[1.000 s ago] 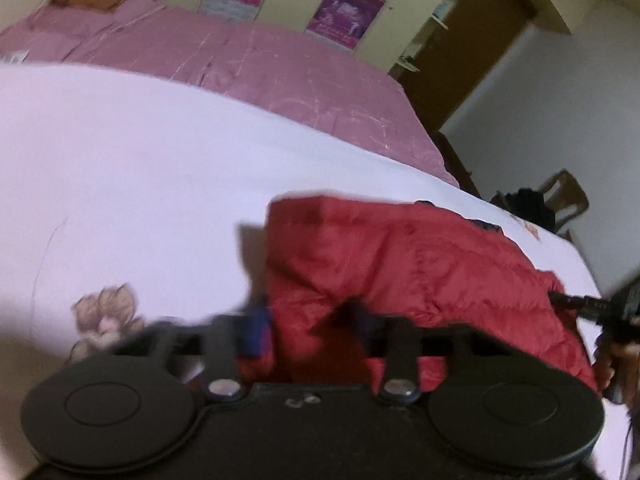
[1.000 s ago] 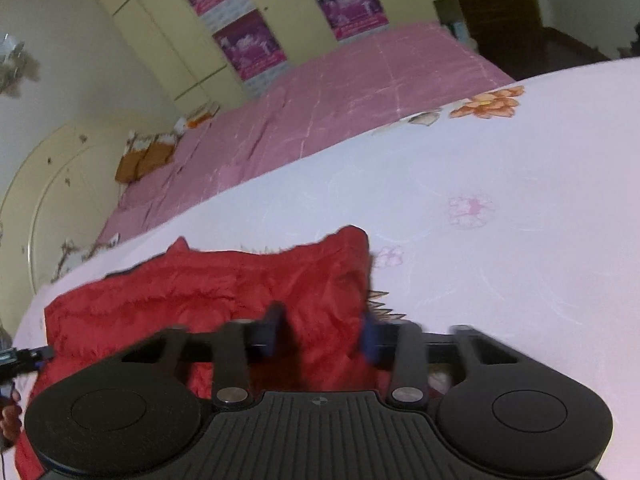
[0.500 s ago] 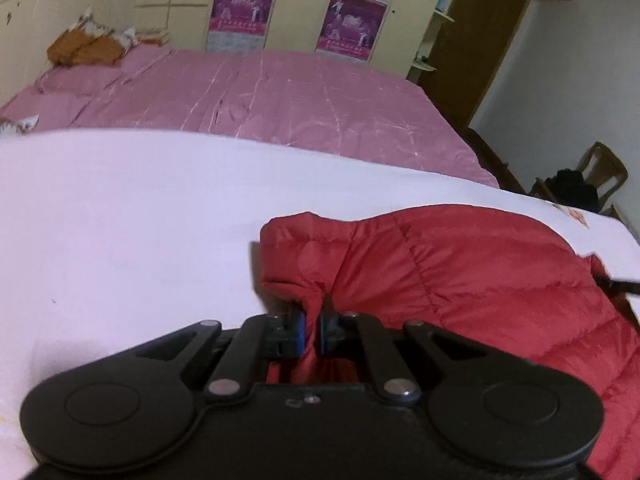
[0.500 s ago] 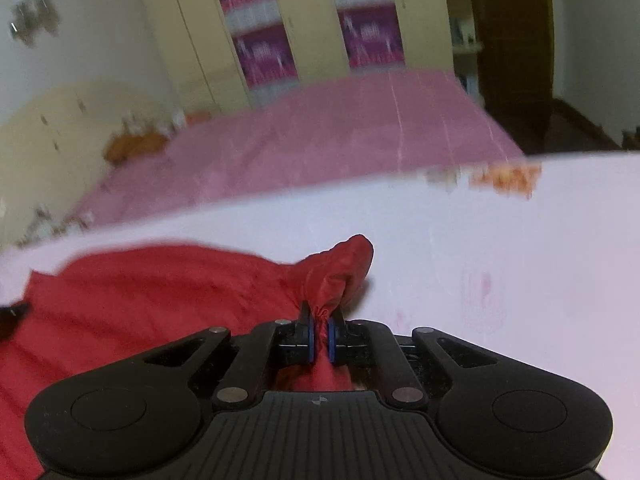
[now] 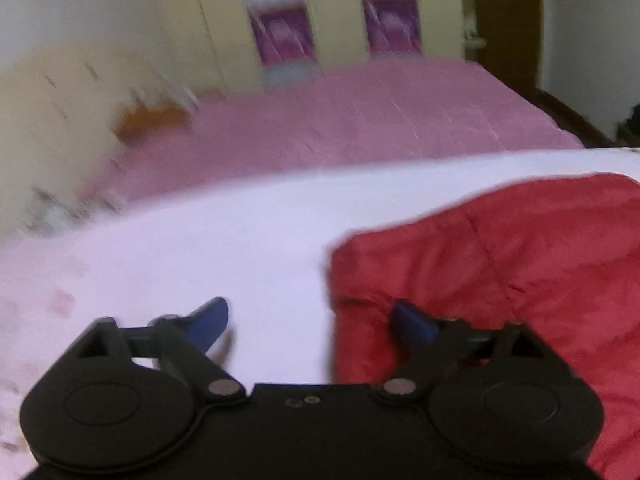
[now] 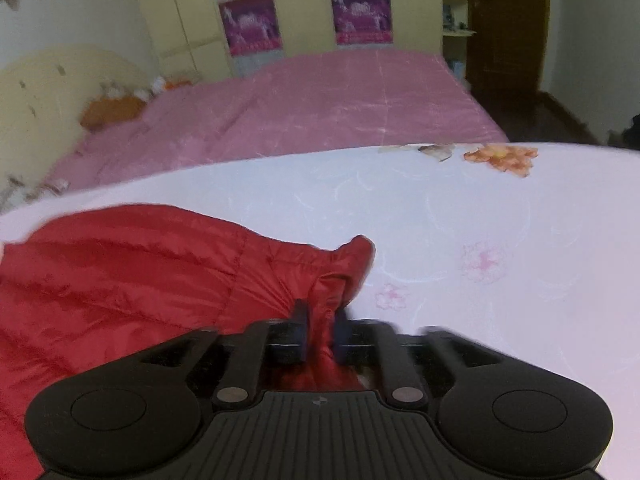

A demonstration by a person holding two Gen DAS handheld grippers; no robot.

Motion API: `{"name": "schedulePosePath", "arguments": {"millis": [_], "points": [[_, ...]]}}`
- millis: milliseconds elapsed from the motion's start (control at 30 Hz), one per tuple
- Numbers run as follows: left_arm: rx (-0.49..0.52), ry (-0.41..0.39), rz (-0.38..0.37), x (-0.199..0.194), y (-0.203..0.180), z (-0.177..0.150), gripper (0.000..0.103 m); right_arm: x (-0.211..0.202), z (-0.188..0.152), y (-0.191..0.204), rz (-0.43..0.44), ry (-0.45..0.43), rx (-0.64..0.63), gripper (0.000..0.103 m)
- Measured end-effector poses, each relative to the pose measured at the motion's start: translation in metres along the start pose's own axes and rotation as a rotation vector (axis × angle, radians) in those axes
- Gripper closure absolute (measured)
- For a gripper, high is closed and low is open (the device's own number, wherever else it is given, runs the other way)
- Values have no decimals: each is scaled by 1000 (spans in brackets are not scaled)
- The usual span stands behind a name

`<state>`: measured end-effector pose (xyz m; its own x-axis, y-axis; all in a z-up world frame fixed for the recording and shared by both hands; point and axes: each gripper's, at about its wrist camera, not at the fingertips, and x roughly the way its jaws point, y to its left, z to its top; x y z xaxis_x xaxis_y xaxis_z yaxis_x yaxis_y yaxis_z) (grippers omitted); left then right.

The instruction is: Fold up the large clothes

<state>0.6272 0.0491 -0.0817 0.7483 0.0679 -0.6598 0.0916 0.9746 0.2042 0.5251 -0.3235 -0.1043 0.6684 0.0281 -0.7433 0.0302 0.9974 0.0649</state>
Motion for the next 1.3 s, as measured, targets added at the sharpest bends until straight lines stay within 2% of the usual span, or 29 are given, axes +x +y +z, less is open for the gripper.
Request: {"name": "schedulePosePath", "arguments": {"millis": [33, 100, 167, 200, 267, 333, 367, 433, 567, 633, 667, 733, 767, 867, 900, 933, 1000, 1100, 1167, 1233, 1300], "points": [[-24, -11, -36, -11, 6, -3, 28, -15, -2, -1, -22, -71, -18, 16], [-71, -27, -78, -34, 17, -8, 38, -38, -4, -8, 28, -114, 2, 17], [-86, -71, -85, -60, 20, -15, 39, -61, -11, -15, 83, -135, 32, 36], [-70, -81, -101, -75, 16, -19, 38, -71, -17, -16, 104, -140, 38, 41], [-46, -118, -96, -101, 5, -27, 32, -92, -32, -15, 143, -160, 35, 45], [-45, -132, -148, -120, -12, -34, 32, -111, -49, -5, 180, -174, 26, 48], [-36, -137, -180, -128, -24, -37, 32, -118, -59, 3, 212, -172, 18, 60], [15, -154, -222, -140, -59, -46, 33, -127, -74, 27, 260, -160, -13, 76], [113, -147, -269, -131, -113, -46, 33, -131, -91, 92, 335, -169, -138, 77], [148, -85, -250, -109, -130, -43, 30, -116, -93, 116, 359, -146, -168, 77], [148, -70, -234, -99, -132, -44, 29, -101, -94, 129, 328, -109, -203, 77], [106, -39, -240, -82, -126, -50, 23, -72, -100, 137, 288, -50, -234, 79], [72, -30, -255, -76, -121, -52, 23, -63, -104, 133, 306, -49, -211, 79], [77, -28, -254, -75, -118, -53, 22, -53, -106, 126, 325, -57, -169, 81], [74, -23, -260, -77, -115, -53, 22, -53, -105, 128, 318, -54, -182, 81], [71, -30, -258, -82, -109, -52, 28, -54, -102, 129, 314, -44, -193, 81], [56, -76, -245, -98, -92, -52, 31, -67, -95, 114, 295, -40, -175, 80], [62, -136, -165, -114, -58, -65, 32, -94, -98, 79, 254, -117, -154, 80], [65, -99, -128, -105, -44, -74, 31, -97, -105, 57, 212, -117, -132, 80], [22, -89, -130, -95, -34, -79, 26, -84, -113, 42, 191, -76, -109, 81], [-29, -60, -128, -90, -30, -76, 24, -78, -116, 39, 198, -76, -94, 84]]}}
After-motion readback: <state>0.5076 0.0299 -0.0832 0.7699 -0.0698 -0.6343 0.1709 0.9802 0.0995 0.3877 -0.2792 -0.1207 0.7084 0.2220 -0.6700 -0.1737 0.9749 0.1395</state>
